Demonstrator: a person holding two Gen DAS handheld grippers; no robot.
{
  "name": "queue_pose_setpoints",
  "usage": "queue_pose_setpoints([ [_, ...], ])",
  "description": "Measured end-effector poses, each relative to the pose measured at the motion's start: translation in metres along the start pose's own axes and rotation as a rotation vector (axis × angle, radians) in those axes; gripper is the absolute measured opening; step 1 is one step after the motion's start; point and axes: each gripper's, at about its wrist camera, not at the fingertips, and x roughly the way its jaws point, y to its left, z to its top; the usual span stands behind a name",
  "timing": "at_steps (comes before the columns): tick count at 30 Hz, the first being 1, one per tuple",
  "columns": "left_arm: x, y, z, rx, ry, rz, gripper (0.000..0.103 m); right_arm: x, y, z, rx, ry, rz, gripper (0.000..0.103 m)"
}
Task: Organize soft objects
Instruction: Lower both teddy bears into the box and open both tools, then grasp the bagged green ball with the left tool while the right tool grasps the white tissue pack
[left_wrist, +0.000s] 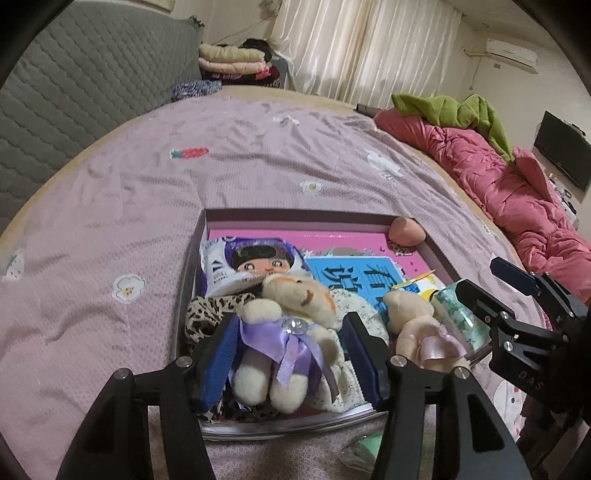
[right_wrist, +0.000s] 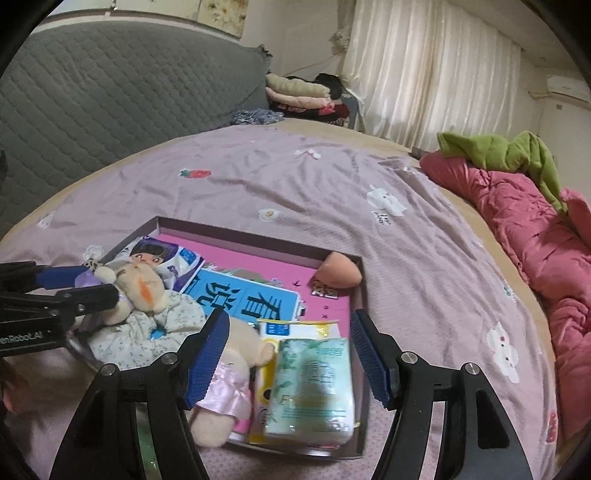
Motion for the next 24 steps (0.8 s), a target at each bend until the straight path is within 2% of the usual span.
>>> queue_pose_setpoints([
  [6, -0.013, -0.007, 0.001, 0.035, -0.044, -0.011, 0.058, -0.009, -0.004, -0.002, 0.033, -0.017, 0.007, 0.071],
  [16, -0.024, -0.01, -0.003, 0.041, -0.062, -0.02, 0.059, -0.024, -0.007, -0.007, 0.082, -0.033, 0.017, 0.073],
  [24, -0.036, -0.021, -0.014, 0.083, -0.071, -0.034, 0.06, -0.04, 0.003, -0.015, 0.075, -0.031, 0.031, 0.074],
])
